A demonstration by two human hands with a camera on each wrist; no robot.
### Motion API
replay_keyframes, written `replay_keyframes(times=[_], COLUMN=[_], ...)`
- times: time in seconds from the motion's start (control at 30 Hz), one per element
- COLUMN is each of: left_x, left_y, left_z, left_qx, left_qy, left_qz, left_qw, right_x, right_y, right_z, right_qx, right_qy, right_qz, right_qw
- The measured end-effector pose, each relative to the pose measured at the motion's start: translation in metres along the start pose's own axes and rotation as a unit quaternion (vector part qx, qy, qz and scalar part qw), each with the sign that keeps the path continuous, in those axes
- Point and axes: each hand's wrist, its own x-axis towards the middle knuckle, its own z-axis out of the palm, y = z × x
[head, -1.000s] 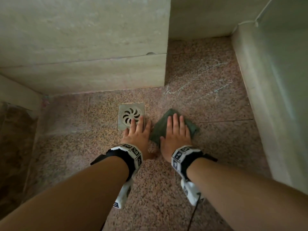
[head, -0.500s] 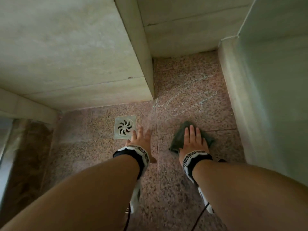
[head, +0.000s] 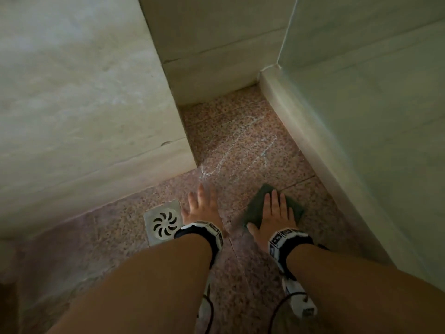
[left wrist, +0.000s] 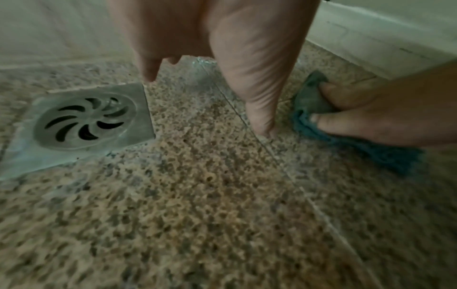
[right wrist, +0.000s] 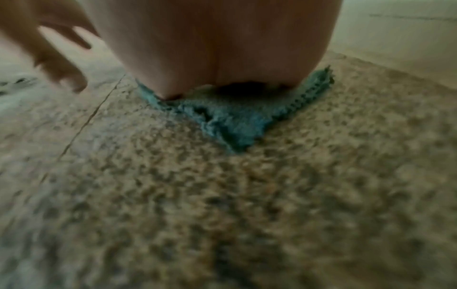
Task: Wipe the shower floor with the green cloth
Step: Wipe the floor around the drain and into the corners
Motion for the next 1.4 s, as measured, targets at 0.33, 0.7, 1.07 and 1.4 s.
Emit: replay_keyframes(times=[0.33, 0.7, 1.07, 1.4], left_x=[0.021, 0.025, 0.023, 0.026], left_y=[-0.064, -0.045, -0.038, -0.035], left_z=[-0.013, -0.001, -0.002, 0.0], left_qx=[-0.019, -0.047, -0.04, -0.03], left_qy=[0.029, 0.045, 0.024, 0.041], left_qz=[0.09, 0.025, -0.007, -0.02], left_qw=[0.995, 0.998, 0.999, 0.998], right_x=[0.008, 0.098, 0.151, 0.036], right_y=[-0.04, -0.008, -0.009, -0.09], right_z=[-0.009, -0.077, -0.117, -0.017], right_qx=[0.015, 0.003, 0.02, -0.063], right_qy=[-0.037, 0.045, 0.078, 0.017], right_qz=[0.118, 0.083, 0.089, -0.216], right_qw=[0.992, 0.995, 0.993, 0.974])
